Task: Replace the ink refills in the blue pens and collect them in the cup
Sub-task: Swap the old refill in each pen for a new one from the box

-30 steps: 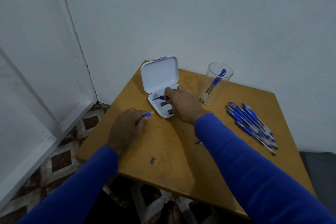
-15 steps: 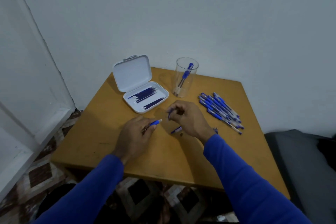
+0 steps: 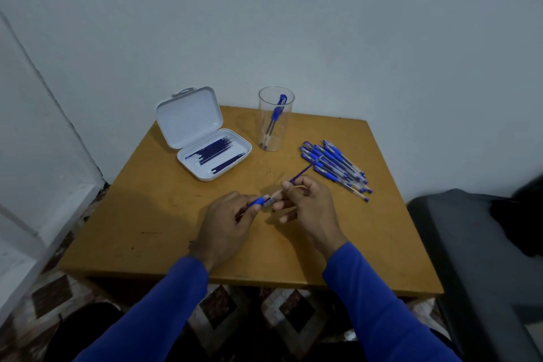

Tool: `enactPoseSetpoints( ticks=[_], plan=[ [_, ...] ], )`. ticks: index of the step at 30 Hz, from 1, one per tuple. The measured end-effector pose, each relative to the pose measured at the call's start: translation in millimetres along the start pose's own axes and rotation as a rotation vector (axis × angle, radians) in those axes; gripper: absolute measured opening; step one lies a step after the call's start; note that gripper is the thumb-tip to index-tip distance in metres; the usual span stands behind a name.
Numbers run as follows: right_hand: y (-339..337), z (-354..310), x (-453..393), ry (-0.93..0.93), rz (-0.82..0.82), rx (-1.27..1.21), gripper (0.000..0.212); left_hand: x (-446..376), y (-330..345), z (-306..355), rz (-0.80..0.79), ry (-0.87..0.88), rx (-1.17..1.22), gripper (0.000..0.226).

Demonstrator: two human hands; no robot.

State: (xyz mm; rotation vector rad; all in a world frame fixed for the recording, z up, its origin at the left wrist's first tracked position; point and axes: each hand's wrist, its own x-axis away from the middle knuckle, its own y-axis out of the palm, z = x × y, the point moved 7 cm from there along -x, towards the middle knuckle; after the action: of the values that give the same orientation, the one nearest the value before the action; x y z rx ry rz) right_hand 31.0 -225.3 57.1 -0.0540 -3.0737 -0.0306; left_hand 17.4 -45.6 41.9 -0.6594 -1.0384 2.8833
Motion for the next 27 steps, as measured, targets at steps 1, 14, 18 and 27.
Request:
enactPoseSetpoints(
  ticks=[1, 14, 18, 27],
  plan=[
    [-0.2, 1.0, 1.1, 0.005, 0.005, -0.009, 0.017, 0.3, 0.6, 0.7, -0.001, 0.009, 0.000, 0.033],
    [3.4, 0.4, 5.8, -0.008, 0.024, -0.013, 0.020, 0.7, 2.0, -1.5, -0.001, 0.008, 0.002, 0.028],
    [6.7, 0.5, 6.6, -0.008, -0.002, -0.033, 0.018, 1.3, 2.6, -2.3, -0.013, 0.018, 0.009, 0.030],
    [7.2, 0.5, 7.1, 0.043, -0.034, 0.019, 0.016, 2.3, 3.4, -4.1, -0.015, 0.010, 0.044, 0.026]
  ],
)
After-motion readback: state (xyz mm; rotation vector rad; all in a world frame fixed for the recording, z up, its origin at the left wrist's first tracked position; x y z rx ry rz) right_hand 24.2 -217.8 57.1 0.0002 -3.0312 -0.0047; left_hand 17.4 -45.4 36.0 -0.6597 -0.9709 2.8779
